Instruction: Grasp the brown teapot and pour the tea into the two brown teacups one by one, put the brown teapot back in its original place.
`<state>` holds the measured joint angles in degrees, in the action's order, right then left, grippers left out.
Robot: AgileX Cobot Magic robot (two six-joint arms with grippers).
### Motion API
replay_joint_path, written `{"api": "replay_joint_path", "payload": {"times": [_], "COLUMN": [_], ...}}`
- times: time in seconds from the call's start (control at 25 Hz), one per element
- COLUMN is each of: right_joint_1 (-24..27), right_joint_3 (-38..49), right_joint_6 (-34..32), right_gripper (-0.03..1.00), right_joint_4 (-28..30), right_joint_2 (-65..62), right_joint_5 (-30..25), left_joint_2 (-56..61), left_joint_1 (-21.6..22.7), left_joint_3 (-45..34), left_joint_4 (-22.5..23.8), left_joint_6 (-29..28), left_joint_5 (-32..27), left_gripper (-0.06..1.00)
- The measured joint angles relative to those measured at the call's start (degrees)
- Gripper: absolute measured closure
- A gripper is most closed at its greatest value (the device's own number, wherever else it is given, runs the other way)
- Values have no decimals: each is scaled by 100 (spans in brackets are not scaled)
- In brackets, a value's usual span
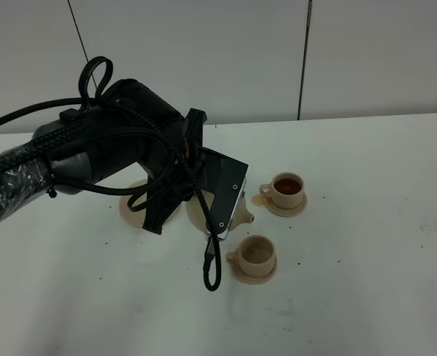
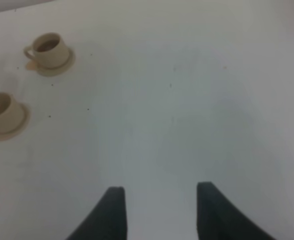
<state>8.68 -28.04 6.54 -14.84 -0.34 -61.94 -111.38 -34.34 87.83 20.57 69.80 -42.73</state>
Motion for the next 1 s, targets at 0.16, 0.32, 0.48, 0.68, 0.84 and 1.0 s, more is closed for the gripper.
{"api": "replay_joint_path", "payload": {"times": [0.16, 0.32, 0.48, 0.68, 0.84, 1.0], "right_joint_1": [0, 0, 0, 0, 0, 0], "right_joint_3": [0, 0, 0, 0, 0, 0], "right_joint_6": [0, 0, 0, 0, 0, 0], "right_gripper": [64, 64, 64, 64, 64, 64], "right_joint_4": [0, 0, 0, 0, 0, 0], "right_joint_2": [0, 0, 0, 0, 0, 0], "right_joint_5": [0, 0, 0, 0, 0, 0], "left_joint_2": [0, 0, 0, 0, 0, 0], "left_joint_1": [-1, -1, -1, -1, -1, -1], "left_joint_3": [0, 0, 0, 0, 0, 0], "left_joint_4": [-19, -65, -78, -78, -66, 8], "left_joint_6": [80, 250, 441, 597, 741, 830], "left_joint_5": [6, 12, 12, 23, 35, 117], "left_gripper": [78, 78, 78, 78, 78, 78]}}
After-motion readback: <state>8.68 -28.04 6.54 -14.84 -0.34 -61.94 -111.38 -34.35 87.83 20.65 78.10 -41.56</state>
